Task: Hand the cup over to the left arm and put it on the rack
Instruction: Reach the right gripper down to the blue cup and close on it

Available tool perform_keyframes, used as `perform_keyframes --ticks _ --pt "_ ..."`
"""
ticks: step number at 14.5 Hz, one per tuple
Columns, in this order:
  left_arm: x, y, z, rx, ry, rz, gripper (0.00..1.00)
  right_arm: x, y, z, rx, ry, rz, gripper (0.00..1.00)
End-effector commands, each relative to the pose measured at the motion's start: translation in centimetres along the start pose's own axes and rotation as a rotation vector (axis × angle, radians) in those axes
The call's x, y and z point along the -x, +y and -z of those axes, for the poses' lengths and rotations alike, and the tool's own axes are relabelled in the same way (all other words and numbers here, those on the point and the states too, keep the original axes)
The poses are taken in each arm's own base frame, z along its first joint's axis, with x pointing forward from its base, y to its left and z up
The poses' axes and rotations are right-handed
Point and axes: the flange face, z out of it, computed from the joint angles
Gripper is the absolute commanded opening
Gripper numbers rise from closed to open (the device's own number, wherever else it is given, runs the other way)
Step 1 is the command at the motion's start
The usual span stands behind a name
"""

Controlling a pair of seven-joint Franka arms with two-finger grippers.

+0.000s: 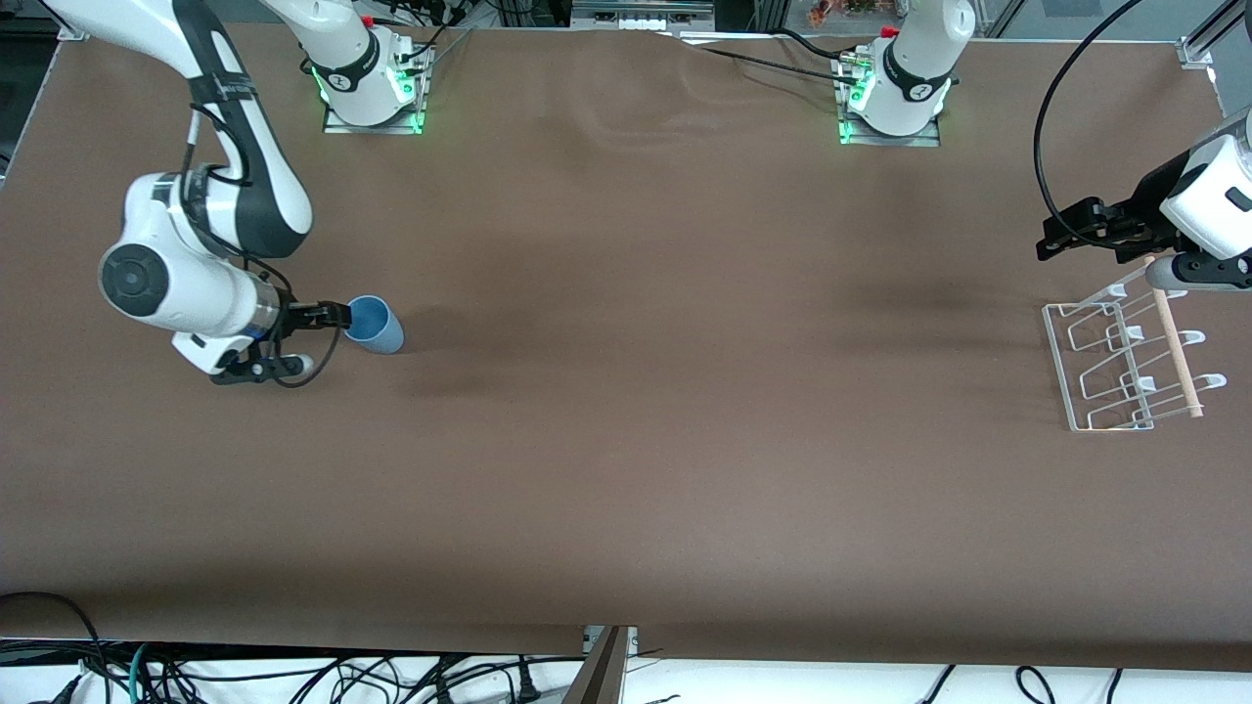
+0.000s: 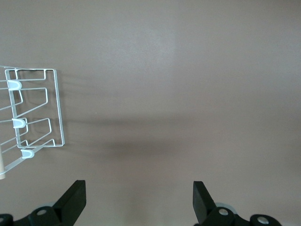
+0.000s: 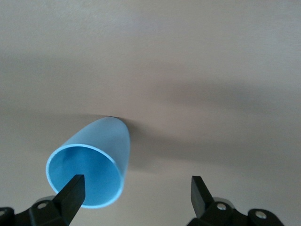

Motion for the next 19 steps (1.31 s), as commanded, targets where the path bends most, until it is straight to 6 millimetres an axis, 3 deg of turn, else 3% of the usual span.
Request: perform_keyframes --ticks 1,11,13,15,18,19 --pt "0.0 0.0 0.5 0.024 0.003 -0.002 1.0 -0.3 -0.9 -0.6 0.011 0.0 0.019 1.0" --pt "-0.1 0.2 0.4 0.024 0.005 -0.005 1.0 -1.1 -1.4 -4.9 0.011 -0.023 0.032 0.96" --pt "-0.1 0.1 0.3 0.024 0.003 -0.003 1.0 -1.7 -2.4 -6.8 0.014 -0.02 0.036 0.66" --pt "-0.1 0.1 0.4 0.024 0.005 -0.003 1.0 -2.1 -2.7 -8.1 0.014 -0.016 0.031 0.43" --pt "-0.1 0.7 0.3 0.024 0.005 -0.009 1.0 -2.2 -2.7 -8.3 0.014 -0.016 0.03 0.0" --pt "-0.4 0.7 0.1 0.024 0.008 -0.005 1.0 -2.2 -2.7 -8.1 0.014 -0.014 0.03 0.0"
